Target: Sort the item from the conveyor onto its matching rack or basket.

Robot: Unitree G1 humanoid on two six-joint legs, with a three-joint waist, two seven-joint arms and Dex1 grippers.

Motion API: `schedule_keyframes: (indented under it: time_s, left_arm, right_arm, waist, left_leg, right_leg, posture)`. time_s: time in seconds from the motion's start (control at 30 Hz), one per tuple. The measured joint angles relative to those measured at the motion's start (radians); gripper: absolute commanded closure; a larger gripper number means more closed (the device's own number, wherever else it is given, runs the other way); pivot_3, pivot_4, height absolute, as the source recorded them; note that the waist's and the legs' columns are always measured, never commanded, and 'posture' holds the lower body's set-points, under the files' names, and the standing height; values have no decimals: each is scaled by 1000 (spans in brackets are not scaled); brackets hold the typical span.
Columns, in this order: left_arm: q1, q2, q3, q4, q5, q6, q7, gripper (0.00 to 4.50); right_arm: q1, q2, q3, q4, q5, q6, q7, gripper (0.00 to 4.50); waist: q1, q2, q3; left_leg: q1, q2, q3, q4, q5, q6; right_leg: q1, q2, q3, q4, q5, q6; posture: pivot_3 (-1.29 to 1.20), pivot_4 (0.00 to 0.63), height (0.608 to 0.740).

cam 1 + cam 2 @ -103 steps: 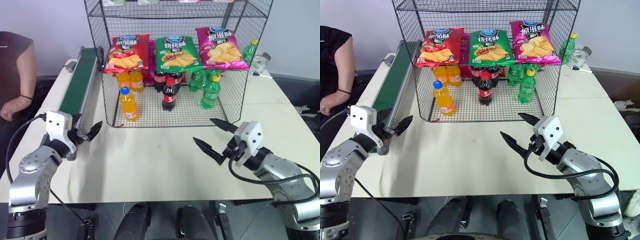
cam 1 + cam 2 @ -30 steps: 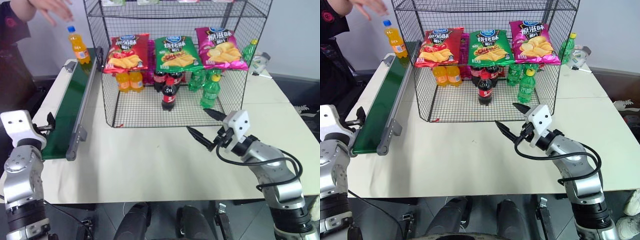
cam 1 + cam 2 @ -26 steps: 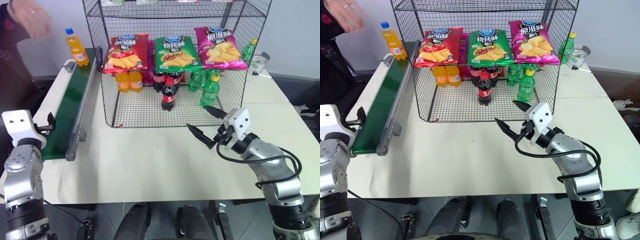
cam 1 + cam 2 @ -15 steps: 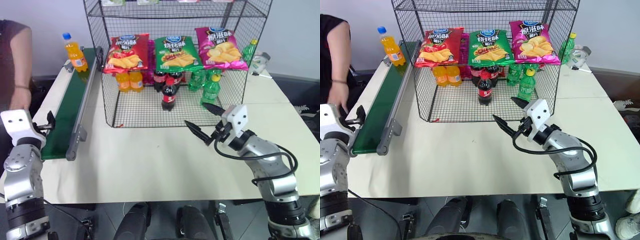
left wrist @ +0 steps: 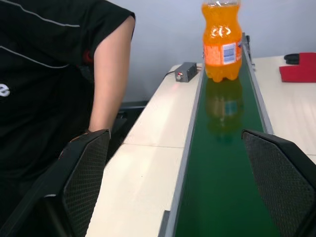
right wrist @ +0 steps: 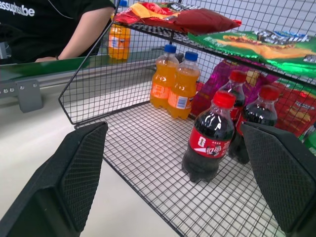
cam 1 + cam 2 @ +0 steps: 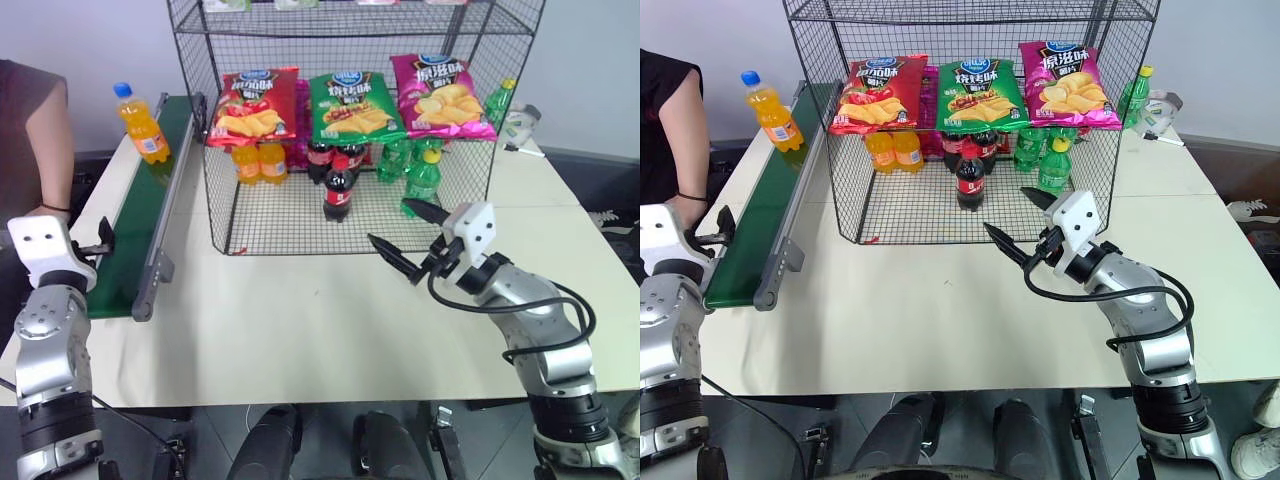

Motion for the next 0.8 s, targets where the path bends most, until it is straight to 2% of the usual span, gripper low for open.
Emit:
schedule_keyframes:
  time_s: [0.5,0.8]
  left_arm:
    - [0,0,-9,3,-26,0,-57,53]
    - [-1,0,-10,4,-26,0,-65,53]
  right_arm:
    - [23,2,13,24,-2,-25,30,0]
    - [38,2,34,-42,77,63,71,0]
  waist:
    - [0,0,0]
    - [0,0,0]
  left_leg:
    - [0,0,0,0,0,0]
    - [0,0,0,0,0,0]
  right_leg:
    - [0,0,0,0,0,0]
    - [0,0,0,0,0,0]
  posture:
    - [0,150,740]
    - [0,150,740]
